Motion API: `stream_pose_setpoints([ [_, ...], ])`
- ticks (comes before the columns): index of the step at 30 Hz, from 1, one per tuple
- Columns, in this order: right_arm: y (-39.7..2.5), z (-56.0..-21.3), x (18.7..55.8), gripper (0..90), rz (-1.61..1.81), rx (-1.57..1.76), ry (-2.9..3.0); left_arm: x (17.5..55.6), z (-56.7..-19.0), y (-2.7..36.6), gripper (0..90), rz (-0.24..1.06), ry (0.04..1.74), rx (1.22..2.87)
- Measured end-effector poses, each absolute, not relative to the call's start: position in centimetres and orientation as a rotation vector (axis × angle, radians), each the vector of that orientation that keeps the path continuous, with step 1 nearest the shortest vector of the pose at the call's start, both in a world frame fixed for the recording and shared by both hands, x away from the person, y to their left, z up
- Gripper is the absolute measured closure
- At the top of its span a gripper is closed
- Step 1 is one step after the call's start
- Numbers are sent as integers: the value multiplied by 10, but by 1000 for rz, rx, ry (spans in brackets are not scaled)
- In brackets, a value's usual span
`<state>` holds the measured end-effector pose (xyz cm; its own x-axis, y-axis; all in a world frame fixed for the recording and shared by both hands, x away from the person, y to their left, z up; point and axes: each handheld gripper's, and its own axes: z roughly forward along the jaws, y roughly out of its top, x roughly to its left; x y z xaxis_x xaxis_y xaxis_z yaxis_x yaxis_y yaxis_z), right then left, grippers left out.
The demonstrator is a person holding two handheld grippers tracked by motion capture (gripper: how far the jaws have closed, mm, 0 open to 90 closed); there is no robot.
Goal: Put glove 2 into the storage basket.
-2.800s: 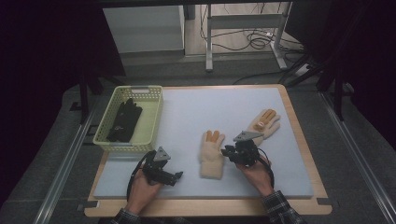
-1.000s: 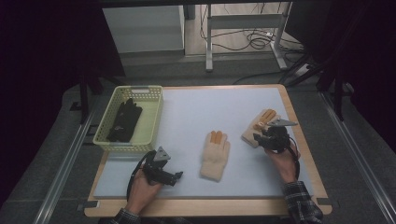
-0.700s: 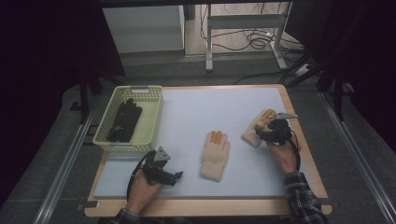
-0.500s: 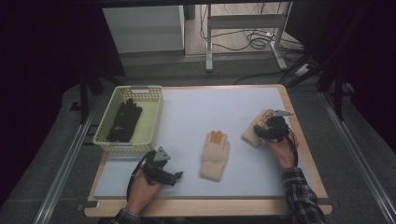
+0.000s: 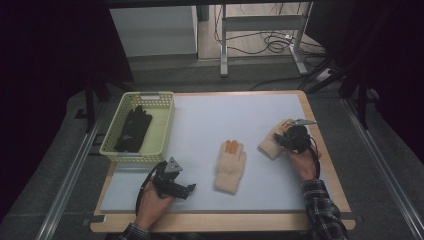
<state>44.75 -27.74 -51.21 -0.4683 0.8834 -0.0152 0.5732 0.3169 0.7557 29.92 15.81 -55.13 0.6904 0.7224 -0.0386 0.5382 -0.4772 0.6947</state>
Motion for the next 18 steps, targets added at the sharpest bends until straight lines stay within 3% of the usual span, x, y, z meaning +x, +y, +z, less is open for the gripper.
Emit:
stream_pose_setpoints([
  [18,-250,-463,387,649,1179,1100,2261,299,-551,158,11,339,963,2195],
])
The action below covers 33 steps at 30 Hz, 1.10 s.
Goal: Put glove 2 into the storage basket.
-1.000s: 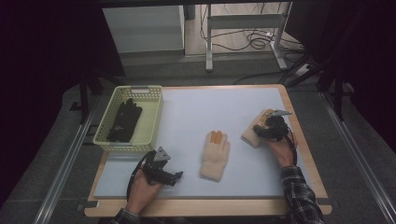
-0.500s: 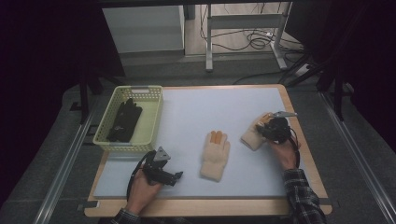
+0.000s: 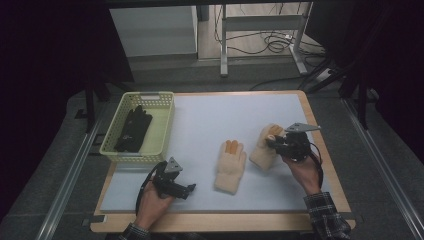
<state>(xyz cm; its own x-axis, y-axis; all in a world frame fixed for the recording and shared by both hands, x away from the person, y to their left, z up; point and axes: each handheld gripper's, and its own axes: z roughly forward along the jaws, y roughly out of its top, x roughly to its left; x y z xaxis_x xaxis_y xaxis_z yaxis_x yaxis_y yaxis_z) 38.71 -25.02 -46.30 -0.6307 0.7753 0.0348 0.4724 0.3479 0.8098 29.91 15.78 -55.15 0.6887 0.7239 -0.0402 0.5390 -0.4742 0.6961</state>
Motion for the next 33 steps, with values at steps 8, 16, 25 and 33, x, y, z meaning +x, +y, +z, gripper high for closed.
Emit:
stream_pose_setpoints([
  [8,-214,-448,356,648,1280,975,2354,299,-552,158,11,341,963,2193],
  [16,-171,-450,345,646,1317,866,2471,299,-551,158,11,342,962,2194],
  [25,-135,-485,350,635,1186,824,2562,299,-551,158,11,340,960,2196],
  [33,-134,-504,353,558,1139,844,2593,299,-551,158,11,341,961,2196],
])
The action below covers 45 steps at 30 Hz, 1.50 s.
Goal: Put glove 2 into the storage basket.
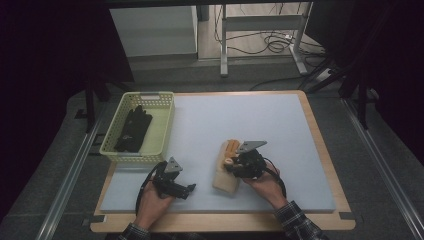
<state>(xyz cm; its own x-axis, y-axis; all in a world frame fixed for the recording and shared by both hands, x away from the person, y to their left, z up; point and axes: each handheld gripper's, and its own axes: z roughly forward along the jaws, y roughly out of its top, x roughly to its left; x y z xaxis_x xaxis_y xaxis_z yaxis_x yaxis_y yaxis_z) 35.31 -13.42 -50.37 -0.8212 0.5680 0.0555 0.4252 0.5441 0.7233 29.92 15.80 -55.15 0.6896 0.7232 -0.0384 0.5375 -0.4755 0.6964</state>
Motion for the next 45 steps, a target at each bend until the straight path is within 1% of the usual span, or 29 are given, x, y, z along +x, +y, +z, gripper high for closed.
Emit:
stream_pose_setpoints([
  [3,-135,-504,353,468,1151,852,2593,299,-551,158,11,341,961,2195],
  [6,-139,-497,351,409,1183,852,2564,299,-551,158,11,341,961,2196],
  [12,-162,-484,349,403,1212,895,2488,299,-551,158,11,340,962,2194],
  [14,-170,-484,349,425,1201,914,2479,299,-552,158,11,339,962,2194],
  [16,-177,-487,347,473,1186,927,2480,299,-552,158,11,339,962,2194],
  [20,-187,-497,341,656,1161,944,2506,299,-552,158,11,339,962,2194],
  [22,-189,-504,337,722,1157,955,2532,299,-552,158,11,340,962,2194],
  [24,-189,-509,333,762,1145,944,2553,299,-552,158,11,339,962,2194],
  [27,-187,-517,326,784,1133,932,2590,299,-552,158,11,339,963,2194],
  [33,-174,-528,319,786,1126,880,2631,299,-552,158,11,340,962,2194],
  [45,-148,-532,321,782,1156,842,2615,299,-552,158,11,340,962,2194],
])
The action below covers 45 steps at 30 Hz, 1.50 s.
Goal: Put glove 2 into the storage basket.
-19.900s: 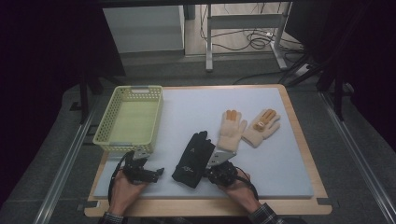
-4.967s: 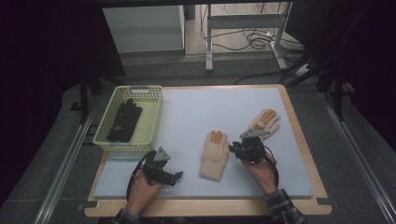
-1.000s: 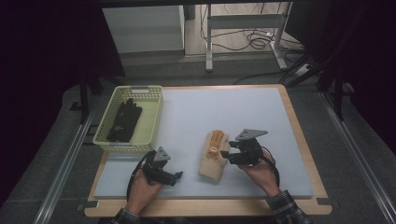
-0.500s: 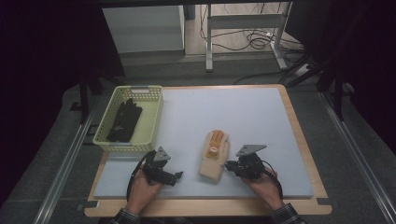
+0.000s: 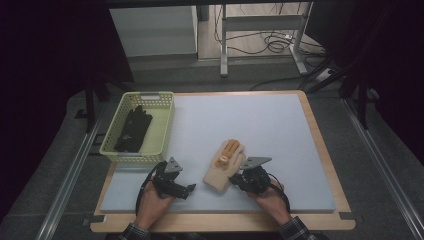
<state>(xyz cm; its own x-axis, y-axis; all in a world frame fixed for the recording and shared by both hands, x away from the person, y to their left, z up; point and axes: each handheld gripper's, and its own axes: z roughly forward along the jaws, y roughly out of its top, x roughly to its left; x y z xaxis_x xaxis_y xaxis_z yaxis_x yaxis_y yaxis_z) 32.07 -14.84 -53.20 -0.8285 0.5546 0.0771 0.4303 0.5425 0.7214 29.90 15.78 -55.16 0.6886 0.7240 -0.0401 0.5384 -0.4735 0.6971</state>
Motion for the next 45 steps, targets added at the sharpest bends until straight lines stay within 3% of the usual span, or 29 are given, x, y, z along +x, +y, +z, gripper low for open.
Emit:
stream_pose_setpoints([
  [20,-114,-535,335,770,1141,792,2576,299,-552,158,11,340,962,2194],
  [29,-136,-531,333,670,1112,820,2536,299,-552,158,11,339,962,2194],
  [45,-200,-522,338,363,1092,987,2398,299,-552,158,11,340,963,2194],
])
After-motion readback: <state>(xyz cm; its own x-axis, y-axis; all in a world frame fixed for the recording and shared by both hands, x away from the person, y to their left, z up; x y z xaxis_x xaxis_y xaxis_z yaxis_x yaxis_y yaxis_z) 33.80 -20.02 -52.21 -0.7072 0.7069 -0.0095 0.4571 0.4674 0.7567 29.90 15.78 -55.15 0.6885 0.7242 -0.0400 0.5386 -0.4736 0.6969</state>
